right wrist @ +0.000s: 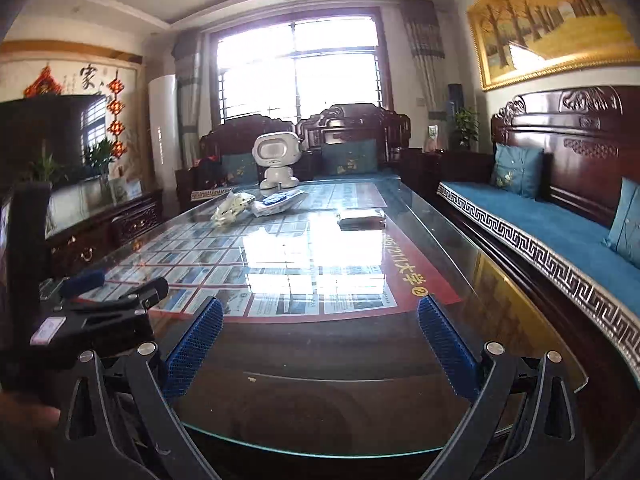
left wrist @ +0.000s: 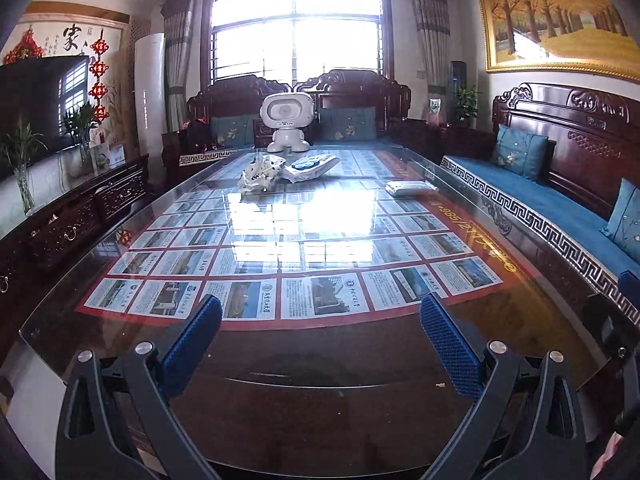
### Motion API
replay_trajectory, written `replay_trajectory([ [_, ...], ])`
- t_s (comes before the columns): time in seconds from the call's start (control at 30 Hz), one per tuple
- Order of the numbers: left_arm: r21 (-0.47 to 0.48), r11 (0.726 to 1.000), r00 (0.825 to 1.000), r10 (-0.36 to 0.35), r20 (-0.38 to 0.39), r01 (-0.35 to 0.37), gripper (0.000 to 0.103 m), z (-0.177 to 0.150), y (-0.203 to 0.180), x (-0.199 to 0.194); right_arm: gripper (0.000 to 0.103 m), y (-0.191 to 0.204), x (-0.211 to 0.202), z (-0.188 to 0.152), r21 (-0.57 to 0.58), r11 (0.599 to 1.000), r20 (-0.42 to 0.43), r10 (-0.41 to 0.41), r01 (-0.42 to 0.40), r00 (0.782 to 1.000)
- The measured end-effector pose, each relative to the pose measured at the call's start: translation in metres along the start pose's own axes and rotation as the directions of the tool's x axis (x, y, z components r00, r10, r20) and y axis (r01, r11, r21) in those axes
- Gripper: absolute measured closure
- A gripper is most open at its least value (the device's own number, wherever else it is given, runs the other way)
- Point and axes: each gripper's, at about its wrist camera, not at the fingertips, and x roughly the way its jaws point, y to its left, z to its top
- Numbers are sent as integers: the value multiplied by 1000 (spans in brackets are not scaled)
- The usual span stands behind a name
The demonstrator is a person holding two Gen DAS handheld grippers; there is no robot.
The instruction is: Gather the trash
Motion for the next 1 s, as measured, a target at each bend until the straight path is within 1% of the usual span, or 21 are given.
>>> replay_trajectory([
  [0.1, 15, 1000, 999, -28, 37, 27, 4, 4, -3, -7, 8, -3, 9, 0, 39, 999, -22, 11, -10, 1000],
  [0.17, 26, 999, 998, -22, 53, 20, 4, 7, -4, -9, 8, -5, 14, 0, 50, 999, -31, 7, -5, 1000],
  [0.3, 26, 999, 998, -22, 50, 21, 4, 4, -3, -14, 8, -5, 11, -3, 38, 999, -39, -5, 6, 999],
  [0.37, 23, 1000, 999, -11, 50, 10, 4, 3, -3, -11, 8, -3, 8, -4, 24, 1000, -39, -10, 11, 999],
  [0.43, 22, 1000, 998, 5, 54, -7, 4, 3, -3, -10, 8, 1, 7, -4, -7, 999, -29, -37, 37, 999],
  [0.5, 21, 1000, 998, 17, 63, -18, 4, 5, -3, -11, 8, 4, 5, -4, -29, 998, -15, -47, 47, 999],
  [0.57, 18, 999, 997, 26, 77, -27, 4, 7, -3, -13, 8, 7, 4, -3, -39, 998, -16, -42, 41, 999],
  [0.67, 8, 1000, 996, 20, 89, -20, 4, 11, -3, -17, 8, 9, 6, -3, -33, 999, -32, -21, 20, 999],
  [1.0, 6, 1000, 997, 6, 78, -7, 4, 17, -2, -14, 8, 3, 8, -1, -10, 1000, -41, -16, 16, 999],
])
